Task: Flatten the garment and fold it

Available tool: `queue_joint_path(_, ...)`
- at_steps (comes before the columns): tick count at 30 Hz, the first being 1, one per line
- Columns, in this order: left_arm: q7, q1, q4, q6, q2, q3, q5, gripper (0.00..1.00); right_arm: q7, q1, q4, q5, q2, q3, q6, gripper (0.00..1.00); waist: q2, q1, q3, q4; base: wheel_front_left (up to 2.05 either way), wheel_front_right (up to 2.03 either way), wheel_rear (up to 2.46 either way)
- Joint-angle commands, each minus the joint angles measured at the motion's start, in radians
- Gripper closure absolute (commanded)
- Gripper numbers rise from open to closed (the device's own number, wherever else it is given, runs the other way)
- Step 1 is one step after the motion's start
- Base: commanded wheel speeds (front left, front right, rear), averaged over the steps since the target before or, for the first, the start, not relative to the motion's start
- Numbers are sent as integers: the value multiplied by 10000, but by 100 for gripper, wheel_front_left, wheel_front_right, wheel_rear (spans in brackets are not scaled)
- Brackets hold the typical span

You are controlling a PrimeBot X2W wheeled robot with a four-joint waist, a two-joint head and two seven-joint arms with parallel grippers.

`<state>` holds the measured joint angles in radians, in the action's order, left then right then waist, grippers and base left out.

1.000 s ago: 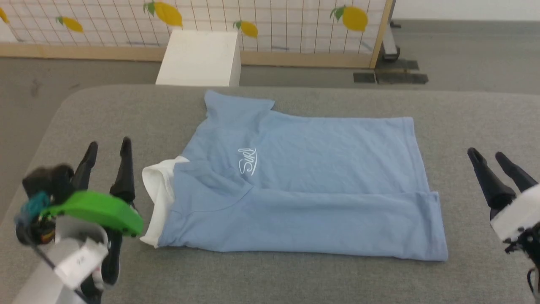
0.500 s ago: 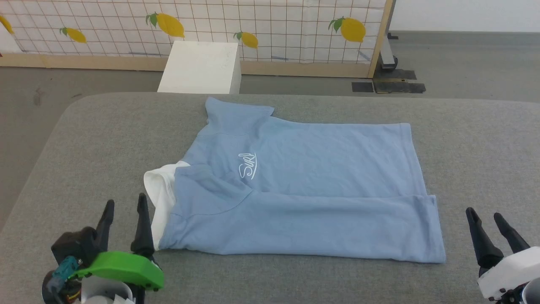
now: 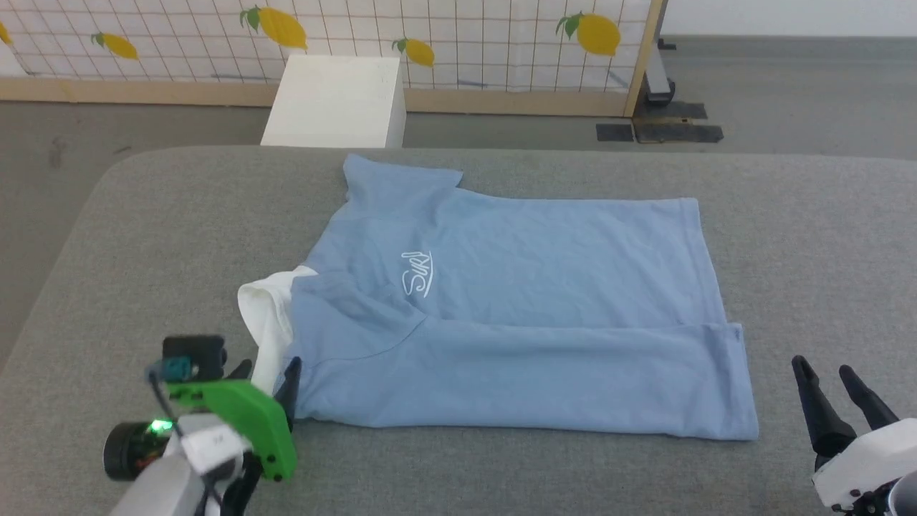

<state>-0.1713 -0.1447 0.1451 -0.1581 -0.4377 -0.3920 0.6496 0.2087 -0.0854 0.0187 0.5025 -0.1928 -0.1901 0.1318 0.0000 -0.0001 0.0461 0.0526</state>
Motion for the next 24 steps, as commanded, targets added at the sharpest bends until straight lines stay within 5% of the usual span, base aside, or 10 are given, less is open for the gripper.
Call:
queue_joint_path(1,-729,-384,130,-52,-88,-69,201,0,74,105,-52,23,11,-23,-11,0,0,1,184,33,0,0,0)
queue_joint_path(6,-3670,-1375,499,-439,-435,-686,292,0,206,303,-198,15,-7,-20,-11,0,0,1,642,-39,0,0,0)
queue_joint_path(18,-5964,-1545,1848,-657,-360,-1294,706,0,269,870,-302,93,-138,71,-11,0,0,1,1529,-405,0,0,0)
queue_joint_path(19,-6077,-1464,1889,-666,-331,-1315,783,14,266,885,-297,98,-141,77,-11,0,0,1,1547,-417,0,0,0)
queue_joint_path(20,-6084,-1390,1889,-683,-273,-1256,906,64,284,890,-287,104,-140,81,-11,0,0,1,1565,-424,0,0,0)
queue_joint_path(21,-6075,-1333,1876,-690,-221,-1210,1003,87,316,888,-280,106,-145,87,-11,0,0,1,1576,-424,0,0,0)
queue_joint_path(22,-6127,-1265,1851,-689,-184,-1187,1105,100,379,879,-281,90,-170,104,-11,0,0,1,1586,-416,0,0,0)
queue_joint_path(24,-6015,-1188,1722,-664,-126,-1040,1290,100,607,855,-296,42,-228,152,-11,0,0,1,1583,-403,0,0,0)
